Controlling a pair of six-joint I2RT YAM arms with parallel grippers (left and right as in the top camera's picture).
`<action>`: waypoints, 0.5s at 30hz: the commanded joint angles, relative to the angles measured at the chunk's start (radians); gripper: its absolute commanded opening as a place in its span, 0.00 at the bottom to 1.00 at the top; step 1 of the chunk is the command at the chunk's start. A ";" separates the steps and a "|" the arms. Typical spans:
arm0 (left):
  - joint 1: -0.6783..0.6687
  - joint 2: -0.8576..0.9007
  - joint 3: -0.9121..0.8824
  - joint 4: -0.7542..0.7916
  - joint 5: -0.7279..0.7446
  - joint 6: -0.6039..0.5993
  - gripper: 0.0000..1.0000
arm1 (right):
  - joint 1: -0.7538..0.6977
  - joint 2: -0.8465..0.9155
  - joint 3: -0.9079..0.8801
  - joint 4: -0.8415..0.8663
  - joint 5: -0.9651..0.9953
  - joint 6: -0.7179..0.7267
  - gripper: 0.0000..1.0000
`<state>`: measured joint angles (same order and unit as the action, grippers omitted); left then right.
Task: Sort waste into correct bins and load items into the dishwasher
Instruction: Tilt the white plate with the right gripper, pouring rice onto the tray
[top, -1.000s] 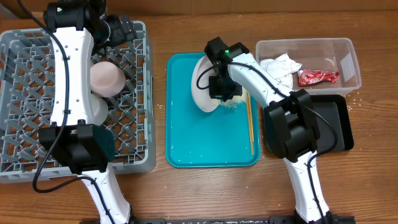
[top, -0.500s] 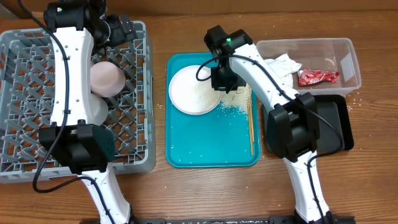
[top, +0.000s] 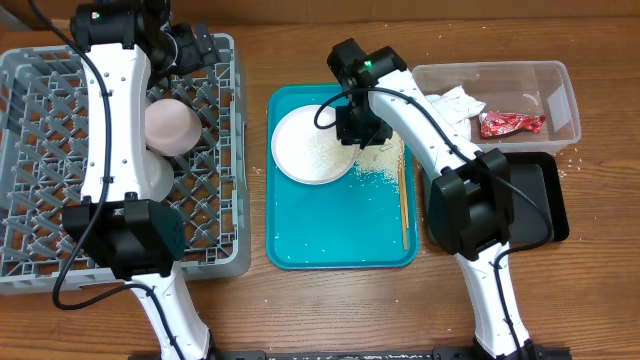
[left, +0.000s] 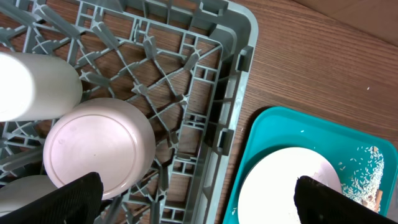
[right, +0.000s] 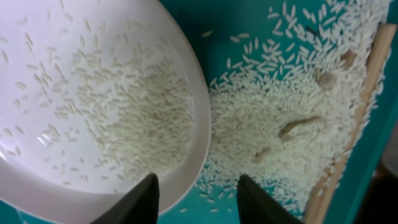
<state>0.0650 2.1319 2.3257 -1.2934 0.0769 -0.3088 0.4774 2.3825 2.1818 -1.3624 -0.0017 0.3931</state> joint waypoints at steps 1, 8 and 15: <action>0.001 -0.039 0.024 0.000 -0.010 -0.009 1.00 | -0.007 0.000 0.034 0.005 -0.031 -0.002 0.50; 0.001 -0.039 0.024 0.000 -0.010 -0.009 1.00 | -0.007 -0.005 0.083 -0.001 -0.031 0.001 0.63; 0.001 -0.039 0.024 0.000 -0.010 -0.009 1.00 | -0.007 -0.006 0.131 -0.040 -0.051 -0.005 0.79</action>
<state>0.0650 2.1319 2.3257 -1.2934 0.0769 -0.3088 0.4774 2.3825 2.2814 -1.3972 -0.0307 0.3904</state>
